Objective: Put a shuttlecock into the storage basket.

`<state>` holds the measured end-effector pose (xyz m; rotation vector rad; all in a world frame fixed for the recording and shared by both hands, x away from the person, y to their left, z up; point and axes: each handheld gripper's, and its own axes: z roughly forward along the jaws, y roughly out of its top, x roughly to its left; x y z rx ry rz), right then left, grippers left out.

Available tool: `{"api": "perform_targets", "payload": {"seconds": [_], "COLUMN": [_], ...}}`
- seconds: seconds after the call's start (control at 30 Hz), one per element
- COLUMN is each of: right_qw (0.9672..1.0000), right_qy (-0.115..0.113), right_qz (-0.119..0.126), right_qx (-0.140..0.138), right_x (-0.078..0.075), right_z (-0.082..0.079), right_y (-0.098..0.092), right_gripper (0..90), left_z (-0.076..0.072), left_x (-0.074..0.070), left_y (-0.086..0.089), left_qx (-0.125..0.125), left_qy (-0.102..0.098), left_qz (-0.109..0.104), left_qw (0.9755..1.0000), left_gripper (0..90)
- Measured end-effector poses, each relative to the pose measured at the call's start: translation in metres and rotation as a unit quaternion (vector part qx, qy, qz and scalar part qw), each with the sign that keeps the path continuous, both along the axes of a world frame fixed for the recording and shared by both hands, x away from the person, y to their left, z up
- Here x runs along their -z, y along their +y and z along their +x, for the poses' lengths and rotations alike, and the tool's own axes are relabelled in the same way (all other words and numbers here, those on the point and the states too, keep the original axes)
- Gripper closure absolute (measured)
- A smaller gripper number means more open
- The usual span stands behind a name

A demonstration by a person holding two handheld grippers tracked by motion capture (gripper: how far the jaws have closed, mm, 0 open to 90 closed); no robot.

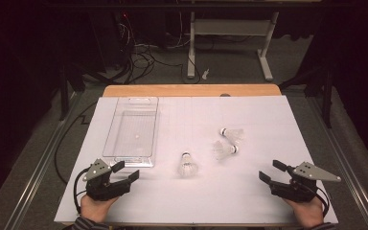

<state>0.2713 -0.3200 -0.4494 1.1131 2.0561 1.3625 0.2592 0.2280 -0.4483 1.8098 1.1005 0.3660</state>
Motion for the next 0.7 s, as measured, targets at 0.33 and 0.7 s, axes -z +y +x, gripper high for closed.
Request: {"api": "perform_targets", "payload": {"seconds": [0.33,0.7], "right_qw": [1.0,1.0], "right_qy": [0.004,0.006], "right_qz": [0.0,0.004], "right_qx": [-0.002,-0.001], "right_x": [0.0005,0.0008], "right_z": [0.0012,0.0013], "right_y": [0.0007,0.0003], "right_gripper": [29.5,29.6], "left_z": [0.0004,0.0003], "left_x": [-0.0002,-0.0008], "left_y": [-0.0009,-0.0018], "left_qx": [0.003,0.001], "left_qy": [0.0,0.0], "left_qz": [-0.002,-0.008], "left_qw": [1.0,1.0], "left_gripper": [31.5,31.5]}}
